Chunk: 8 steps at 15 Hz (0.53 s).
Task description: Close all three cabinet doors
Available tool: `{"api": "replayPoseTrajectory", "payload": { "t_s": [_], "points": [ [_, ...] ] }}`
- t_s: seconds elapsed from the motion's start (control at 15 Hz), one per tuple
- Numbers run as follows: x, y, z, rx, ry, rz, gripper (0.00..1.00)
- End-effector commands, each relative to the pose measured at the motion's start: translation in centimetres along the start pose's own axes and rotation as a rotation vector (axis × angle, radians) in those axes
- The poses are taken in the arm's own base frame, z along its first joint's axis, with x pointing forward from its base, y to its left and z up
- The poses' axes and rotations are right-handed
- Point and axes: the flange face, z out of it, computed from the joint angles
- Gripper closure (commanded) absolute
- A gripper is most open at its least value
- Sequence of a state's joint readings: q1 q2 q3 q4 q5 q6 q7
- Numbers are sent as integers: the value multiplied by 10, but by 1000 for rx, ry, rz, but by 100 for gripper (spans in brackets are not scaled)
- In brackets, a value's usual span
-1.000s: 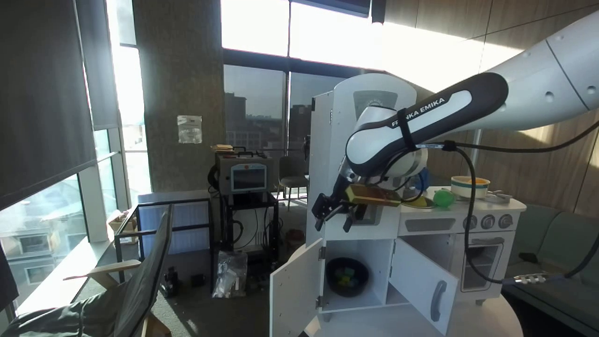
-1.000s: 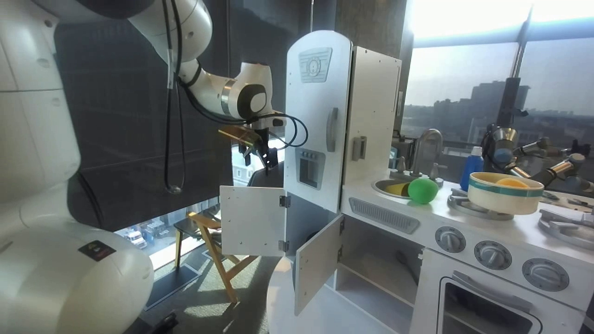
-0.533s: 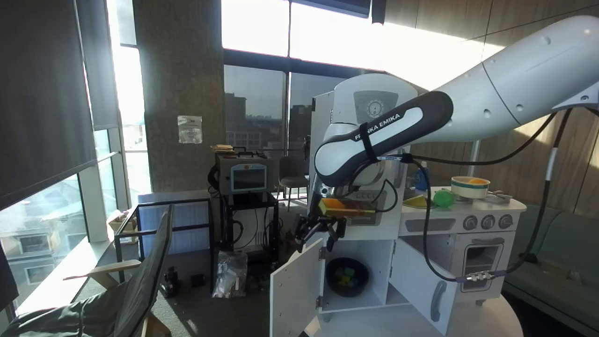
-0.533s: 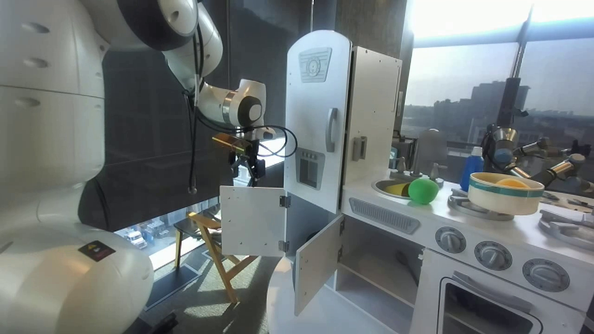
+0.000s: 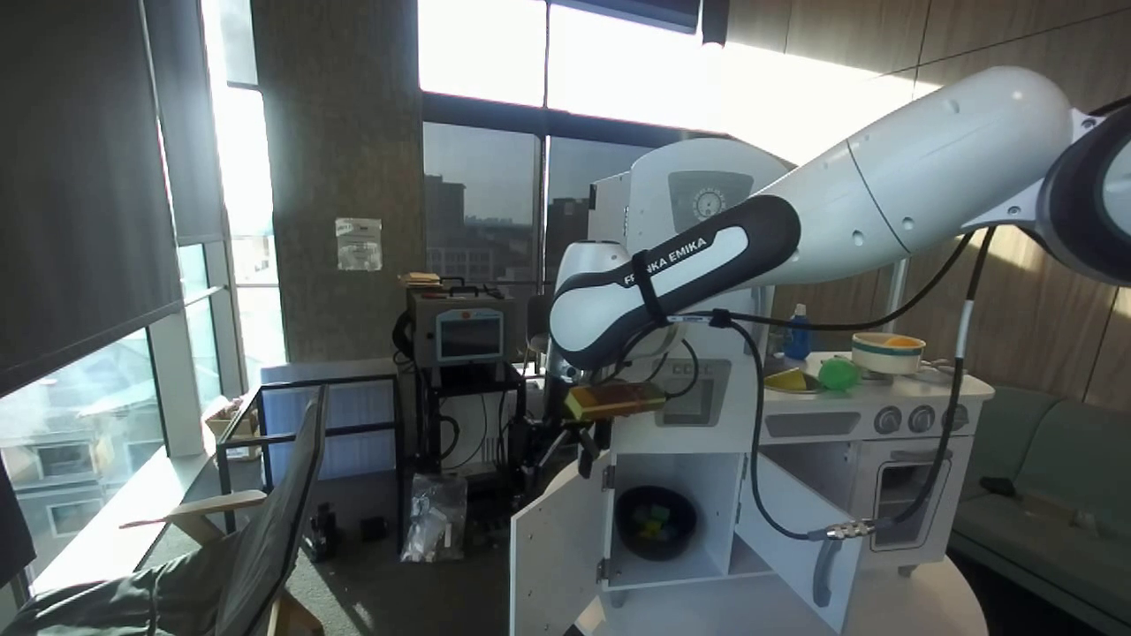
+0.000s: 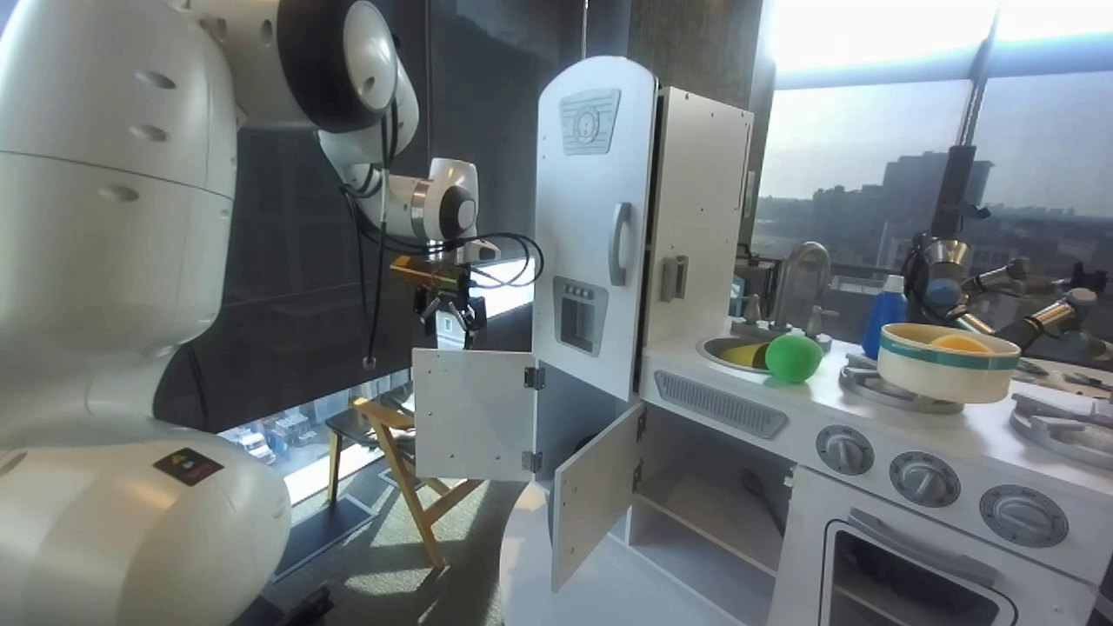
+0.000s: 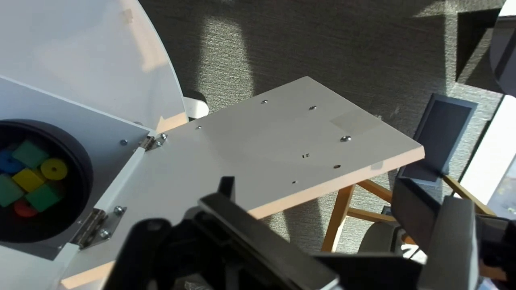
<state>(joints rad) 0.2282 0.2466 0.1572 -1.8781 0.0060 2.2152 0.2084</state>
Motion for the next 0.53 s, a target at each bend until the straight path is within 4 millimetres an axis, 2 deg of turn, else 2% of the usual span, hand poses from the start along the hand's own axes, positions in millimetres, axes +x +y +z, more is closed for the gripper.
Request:
{"api": "replayPoseTrajectory", "payload": {
  "t_s": [0.0, 0.47],
  "points": [
    [27, -6, -2, -9, 10, -83, 0],
    [52, -2, 17, 20, 6, -195, 0]
  ]
}}
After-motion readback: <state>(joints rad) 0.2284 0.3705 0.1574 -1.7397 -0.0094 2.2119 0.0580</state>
